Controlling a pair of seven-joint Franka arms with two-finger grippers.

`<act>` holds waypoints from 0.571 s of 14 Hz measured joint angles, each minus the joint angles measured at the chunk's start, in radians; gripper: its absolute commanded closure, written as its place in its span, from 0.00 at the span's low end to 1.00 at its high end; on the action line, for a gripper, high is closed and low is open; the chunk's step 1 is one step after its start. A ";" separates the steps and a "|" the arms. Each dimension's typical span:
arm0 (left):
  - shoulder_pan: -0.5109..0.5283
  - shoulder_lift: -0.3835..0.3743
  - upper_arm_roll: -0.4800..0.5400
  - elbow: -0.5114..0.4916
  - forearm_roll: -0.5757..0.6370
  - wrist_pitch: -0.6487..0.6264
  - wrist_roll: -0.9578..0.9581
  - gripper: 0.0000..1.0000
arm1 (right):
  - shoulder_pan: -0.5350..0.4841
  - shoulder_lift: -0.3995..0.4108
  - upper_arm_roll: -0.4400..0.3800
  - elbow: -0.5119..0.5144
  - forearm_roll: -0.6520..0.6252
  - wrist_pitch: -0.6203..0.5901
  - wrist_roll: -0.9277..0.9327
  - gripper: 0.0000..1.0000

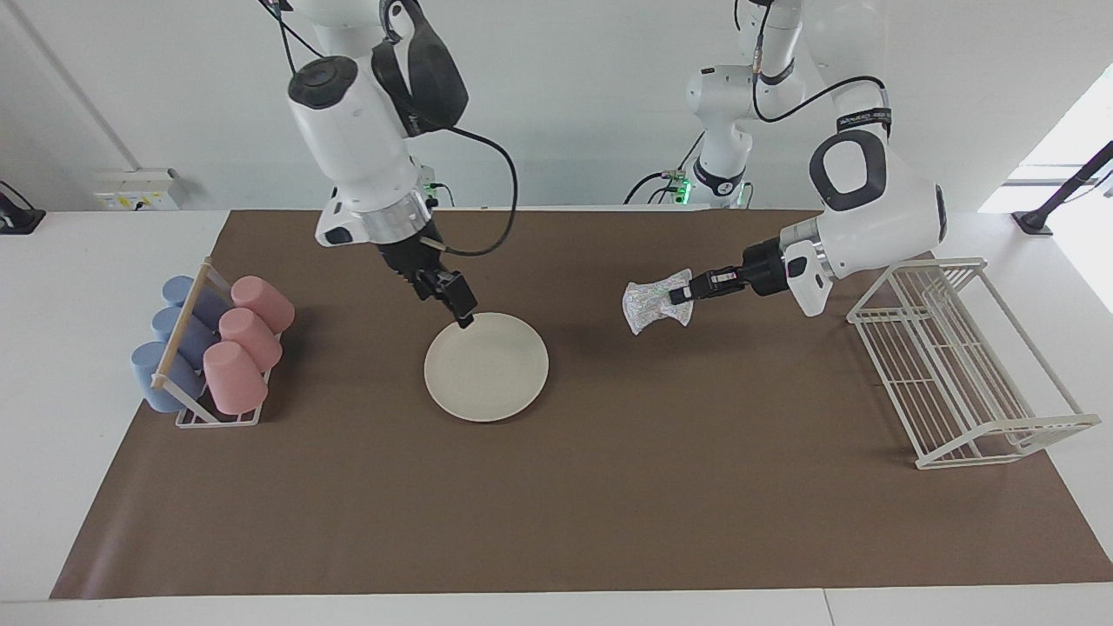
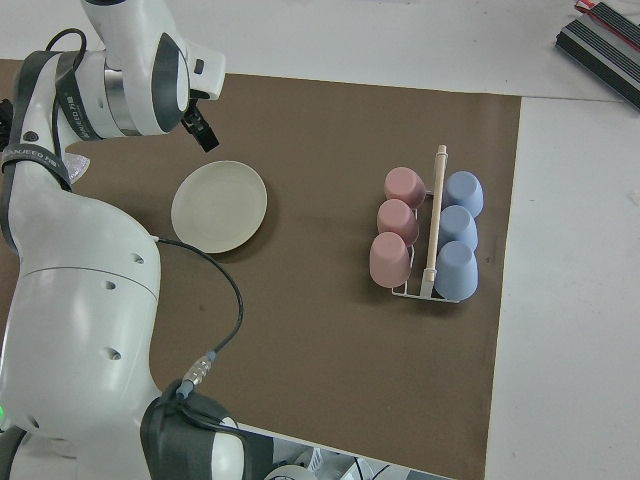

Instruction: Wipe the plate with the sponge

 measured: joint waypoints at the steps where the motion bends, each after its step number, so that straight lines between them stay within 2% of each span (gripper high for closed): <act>1: 0.000 0.003 0.000 0.009 0.070 0.000 -0.018 1.00 | -0.035 -0.015 0.000 -0.001 0.012 -0.017 -0.077 0.00; 5: -0.004 0.023 -0.009 0.056 0.343 -0.009 -0.098 1.00 | -0.089 -0.065 0.000 -0.004 0.062 -0.066 -0.419 0.00; 8: -0.017 0.042 -0.014 0.128 0.568 -0.114 -0.146 1.00 | -0.106 -0.078 -0.002 -0.005 0.061 -0.184 -0.514 0.00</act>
